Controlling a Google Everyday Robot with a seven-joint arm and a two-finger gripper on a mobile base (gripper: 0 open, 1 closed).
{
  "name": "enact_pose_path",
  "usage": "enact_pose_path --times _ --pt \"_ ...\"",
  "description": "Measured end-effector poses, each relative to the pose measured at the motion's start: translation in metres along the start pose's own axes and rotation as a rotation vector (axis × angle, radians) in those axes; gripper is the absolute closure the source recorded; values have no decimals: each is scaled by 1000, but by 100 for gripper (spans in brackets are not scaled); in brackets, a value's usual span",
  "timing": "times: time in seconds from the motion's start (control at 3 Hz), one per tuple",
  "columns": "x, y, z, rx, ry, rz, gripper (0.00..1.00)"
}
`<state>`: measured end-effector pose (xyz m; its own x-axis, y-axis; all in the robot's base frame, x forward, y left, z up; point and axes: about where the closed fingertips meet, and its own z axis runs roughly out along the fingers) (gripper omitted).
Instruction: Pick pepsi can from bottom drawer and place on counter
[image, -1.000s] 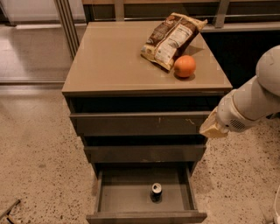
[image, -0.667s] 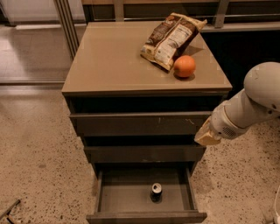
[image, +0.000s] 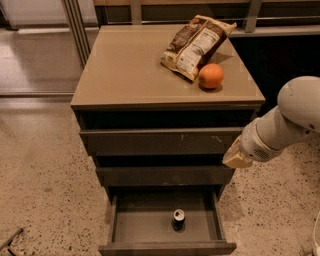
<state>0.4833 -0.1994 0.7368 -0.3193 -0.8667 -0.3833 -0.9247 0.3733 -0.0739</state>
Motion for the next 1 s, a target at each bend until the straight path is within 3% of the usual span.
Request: enact_pose_path --times 0.33,0.67,1.0 --pt "36 6 55 -18 7 -41 100" --pt "94 4 146 -34 -7 -29 100" --pt "138 -5 214 -61 -47 13 100"
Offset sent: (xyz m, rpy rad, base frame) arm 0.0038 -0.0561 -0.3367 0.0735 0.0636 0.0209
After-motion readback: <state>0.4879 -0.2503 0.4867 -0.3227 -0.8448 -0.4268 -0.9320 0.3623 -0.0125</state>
